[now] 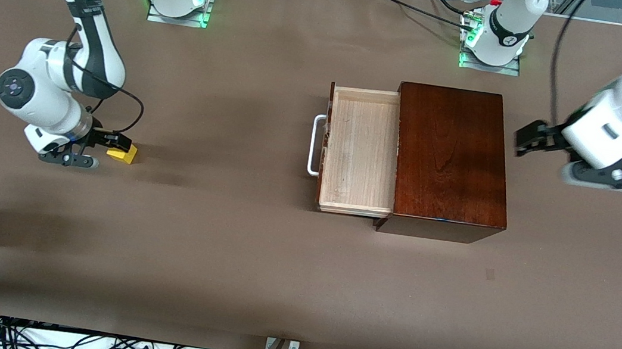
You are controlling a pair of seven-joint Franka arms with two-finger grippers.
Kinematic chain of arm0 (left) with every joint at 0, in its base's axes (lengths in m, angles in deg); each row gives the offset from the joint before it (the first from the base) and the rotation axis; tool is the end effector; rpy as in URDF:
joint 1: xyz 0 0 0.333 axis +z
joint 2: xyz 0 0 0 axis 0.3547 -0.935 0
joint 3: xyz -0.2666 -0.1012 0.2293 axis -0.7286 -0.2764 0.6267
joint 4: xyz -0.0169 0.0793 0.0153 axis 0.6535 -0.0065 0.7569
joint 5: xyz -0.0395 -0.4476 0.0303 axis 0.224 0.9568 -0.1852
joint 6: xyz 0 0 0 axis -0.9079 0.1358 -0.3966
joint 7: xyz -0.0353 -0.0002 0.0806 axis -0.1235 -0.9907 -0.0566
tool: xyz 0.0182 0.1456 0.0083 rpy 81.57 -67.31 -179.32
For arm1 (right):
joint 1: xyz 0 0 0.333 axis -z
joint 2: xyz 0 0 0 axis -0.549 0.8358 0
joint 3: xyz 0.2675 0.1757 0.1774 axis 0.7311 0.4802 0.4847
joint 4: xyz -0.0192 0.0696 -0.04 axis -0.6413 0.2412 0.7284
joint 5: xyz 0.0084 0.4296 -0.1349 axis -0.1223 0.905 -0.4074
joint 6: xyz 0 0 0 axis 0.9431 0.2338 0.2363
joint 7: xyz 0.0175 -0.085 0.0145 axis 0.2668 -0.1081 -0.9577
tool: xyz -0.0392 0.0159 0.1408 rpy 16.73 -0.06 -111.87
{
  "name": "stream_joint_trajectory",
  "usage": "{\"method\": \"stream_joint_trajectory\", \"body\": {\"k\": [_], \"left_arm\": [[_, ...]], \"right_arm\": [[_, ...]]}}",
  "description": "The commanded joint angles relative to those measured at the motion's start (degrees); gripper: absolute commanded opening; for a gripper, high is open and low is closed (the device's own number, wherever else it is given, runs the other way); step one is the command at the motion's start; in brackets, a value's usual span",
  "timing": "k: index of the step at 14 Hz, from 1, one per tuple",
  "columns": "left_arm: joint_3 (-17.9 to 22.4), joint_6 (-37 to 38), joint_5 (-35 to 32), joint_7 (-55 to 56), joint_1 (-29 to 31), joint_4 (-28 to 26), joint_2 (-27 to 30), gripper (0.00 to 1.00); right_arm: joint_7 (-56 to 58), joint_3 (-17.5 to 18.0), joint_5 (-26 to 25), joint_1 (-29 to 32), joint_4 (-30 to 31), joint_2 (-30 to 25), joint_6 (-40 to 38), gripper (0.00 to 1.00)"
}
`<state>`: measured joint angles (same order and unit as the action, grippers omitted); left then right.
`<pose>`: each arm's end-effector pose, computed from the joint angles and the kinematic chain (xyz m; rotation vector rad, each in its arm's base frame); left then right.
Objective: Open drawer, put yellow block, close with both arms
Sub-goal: 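Grasp the yellow cube with the right gripper while the left gripper withdraws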
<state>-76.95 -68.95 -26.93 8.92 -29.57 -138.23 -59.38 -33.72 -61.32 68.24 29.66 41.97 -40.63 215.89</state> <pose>0.6410 -0.1059 0.6165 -3.1199 0.0408 0.1399 0.6130 -0.0150 0.1880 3.1152 -0.0113 -0.0779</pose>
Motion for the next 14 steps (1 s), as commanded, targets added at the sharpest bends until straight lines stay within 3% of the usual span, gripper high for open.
{"method": "stream_joint_trajectory", "body": {"k": [1, 4, 7, 9, 13, 14], "left_arm": [[4.3, -0.4, 1.4, -7.2, -0.6, -8.1, 7.3, 1.00], [5.1, -0.7, 0.5, -9.6, -0.4, -8.9, 8.0, 1.00], [5.0, -1.6, 0.5, -11.9, -0.3, -8.9, 8.0, 1.00], [4.9, -2.2, 0.3, -12.1, -0.3, -8.7, 8.1, 1.00], [4.5, -3.0, 0.4, -12.1, -0.3, -8.6, 8.1, 1.00], [4.6, -3.0, 0.9, -12.1, -0.3, -8.6, 8.1, 1.00]], "right_arm": [[0.2, -0.2, -0.8, 0.4, 3.9, -1.0, 4.4, 1.00], [0.2, -0.1, -0.7, 0.4, 3.7, 1.0, 6.7, 0.94], [-0.8, -0.1, -0.4, 0.3, 3.2, 2.0, 8.0, 0.75], [-1.2, -0.1, -0.3, 0.5, 2.8, 3.1, 9.8, 0.74], [-1.3, -0.1, -0.2, 0.5, 2.7, 3.2, 9.7, 0.28], [-1.0, 0.0, -0.2, 0.4, 2.0, 3.1, 9.4, 0.23]]}}
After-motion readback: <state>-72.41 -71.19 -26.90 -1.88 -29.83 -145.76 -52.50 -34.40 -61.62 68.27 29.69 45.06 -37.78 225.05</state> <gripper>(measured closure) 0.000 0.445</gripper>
